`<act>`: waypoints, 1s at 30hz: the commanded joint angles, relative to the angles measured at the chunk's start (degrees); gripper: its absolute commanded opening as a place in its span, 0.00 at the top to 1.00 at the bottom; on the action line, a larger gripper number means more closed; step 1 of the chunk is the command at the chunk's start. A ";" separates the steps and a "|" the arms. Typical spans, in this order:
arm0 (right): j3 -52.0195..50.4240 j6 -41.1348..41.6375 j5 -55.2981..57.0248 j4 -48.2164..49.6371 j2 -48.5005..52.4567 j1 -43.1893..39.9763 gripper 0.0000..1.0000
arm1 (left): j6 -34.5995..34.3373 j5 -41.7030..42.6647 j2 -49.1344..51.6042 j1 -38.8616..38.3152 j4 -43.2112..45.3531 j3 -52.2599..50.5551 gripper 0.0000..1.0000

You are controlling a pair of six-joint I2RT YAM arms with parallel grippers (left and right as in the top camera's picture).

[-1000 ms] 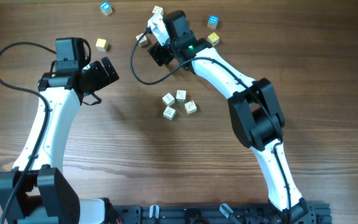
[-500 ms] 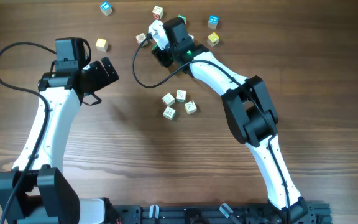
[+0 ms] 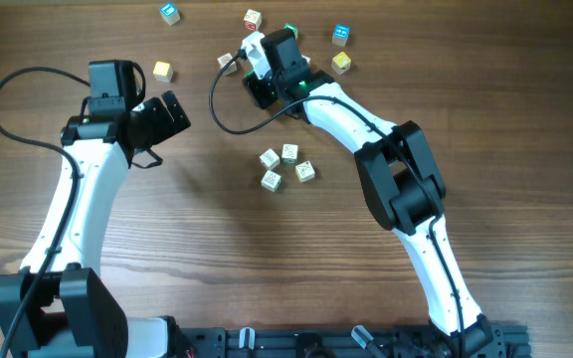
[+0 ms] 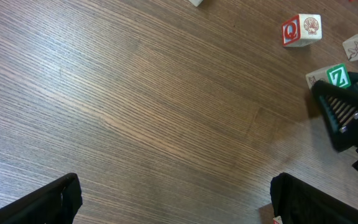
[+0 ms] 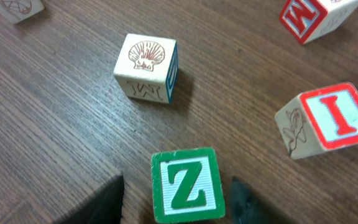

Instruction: Form a circle

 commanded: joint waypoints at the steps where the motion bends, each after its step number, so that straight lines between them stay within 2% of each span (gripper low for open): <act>1: 0.02 0.55 -0.22 1.22 1.27 -0.20 0.62 | -0.72 0.04 -0.15 0.04 0.15 0.44 0.00; 8: 0.04 0.55 3.52 1.09 -2.45 -0.20 0.72 | -0.72 0.04 -0.15 0.04 0.15 0.44 0.00; 13: 0.04 0.52 3.91 -2.29 -14.80 -0.20 0.74 | -0.72 0.04 -0.15 0.04 0.15 0.44 0.00; 18: 0.04 3.52 3.87 -19.12 -31.45 -0.20 0.76 | -0.70 0.04 -0.15 0.04 0.15 0.44 0.00; 21: 0.04 7.78 2.36 -33.38 -39.45 -0.20 0.75 | -0.70 0.04 -0.15 0.04 0.15 0.44 0.00; 26: -1.27 12.04 -6.40 -55.32 -41.09 -0.11 0.76 | -0.70 0.07 -0.15 0.04 0.15 0.44 0.00; 28: -5.88 14.45 -6.78 -59.08 -40.81 0.48 0.76 | -0.72 0.04 -0.15 0.04 0.15 0.44 0.00; 30: -14.16 16.37 -6.82 -58.29 -40.79 1.92 0.76 | -0.72 0.04 -0.15 0.04 0.15 0.44 0.00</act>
